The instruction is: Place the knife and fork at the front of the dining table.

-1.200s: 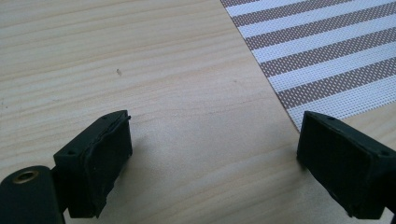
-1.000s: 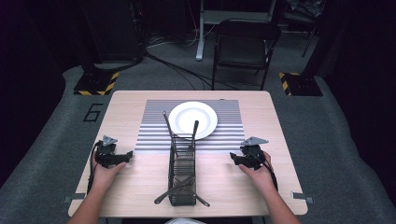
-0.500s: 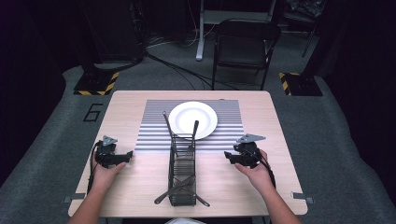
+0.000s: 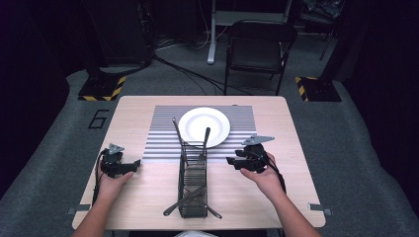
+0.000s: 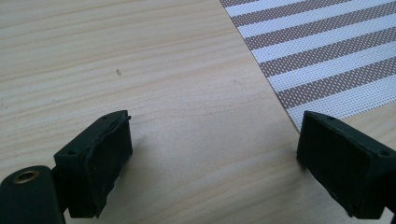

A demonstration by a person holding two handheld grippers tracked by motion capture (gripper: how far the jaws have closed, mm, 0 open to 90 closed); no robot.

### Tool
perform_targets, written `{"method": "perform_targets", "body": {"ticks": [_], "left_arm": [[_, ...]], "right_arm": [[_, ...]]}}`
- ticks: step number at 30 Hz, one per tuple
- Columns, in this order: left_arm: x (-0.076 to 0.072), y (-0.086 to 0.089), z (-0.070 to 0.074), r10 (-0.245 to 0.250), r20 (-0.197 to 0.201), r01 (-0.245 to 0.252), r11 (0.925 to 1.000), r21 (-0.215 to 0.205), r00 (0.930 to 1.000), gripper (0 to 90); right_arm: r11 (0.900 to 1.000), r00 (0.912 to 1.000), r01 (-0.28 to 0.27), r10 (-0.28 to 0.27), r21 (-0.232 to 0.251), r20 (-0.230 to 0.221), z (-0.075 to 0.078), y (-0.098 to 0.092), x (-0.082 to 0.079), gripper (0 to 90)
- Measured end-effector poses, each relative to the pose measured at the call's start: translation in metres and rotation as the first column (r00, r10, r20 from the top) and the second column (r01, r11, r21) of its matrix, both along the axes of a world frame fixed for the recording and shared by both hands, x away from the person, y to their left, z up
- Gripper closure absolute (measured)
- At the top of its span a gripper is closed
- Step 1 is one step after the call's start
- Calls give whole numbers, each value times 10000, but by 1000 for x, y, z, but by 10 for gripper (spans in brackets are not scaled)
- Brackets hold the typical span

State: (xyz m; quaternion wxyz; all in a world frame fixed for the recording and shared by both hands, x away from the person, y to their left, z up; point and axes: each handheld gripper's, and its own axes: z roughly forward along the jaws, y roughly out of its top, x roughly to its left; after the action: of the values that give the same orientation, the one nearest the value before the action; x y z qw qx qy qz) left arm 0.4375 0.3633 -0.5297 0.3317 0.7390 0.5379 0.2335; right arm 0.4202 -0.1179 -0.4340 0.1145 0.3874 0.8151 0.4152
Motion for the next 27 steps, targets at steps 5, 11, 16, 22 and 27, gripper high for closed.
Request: {"method": "perform_targets", "body": {"ticks": [5, 11, 16, 22, 27], "left_arm": [[0, 0, 0, -3, 2, 3, 10000, 1, 10000, 100], [0, 0, 0, -3, 8, 3, 10000, -12, 10000, 100], [0, 0, 0, 0, 9, 0, 10000, -18, 10000, 100], [0, 0, 0, 0, 8, 0, 10000, -15, 10000, 100], [0, 0, 0, 0, 10, 0, 10000, -15, 10000, 100]], "right_arm": [[9998, 9997, -192, 191, 48, 124, 10, 7, 1, 496], [9986, 9982, -535, 535, 14, 282, 21, 17, 3, 513], [9966, 9957, -821, 825, -116, 427, 29, 27, 5, 514], [9939, 9926, -1093, 1099, -140, 522, 36, 40, 7, 535], [9910, 9898, -1325, 1333, -188, 510, 37, 51, 13, 544]]}}
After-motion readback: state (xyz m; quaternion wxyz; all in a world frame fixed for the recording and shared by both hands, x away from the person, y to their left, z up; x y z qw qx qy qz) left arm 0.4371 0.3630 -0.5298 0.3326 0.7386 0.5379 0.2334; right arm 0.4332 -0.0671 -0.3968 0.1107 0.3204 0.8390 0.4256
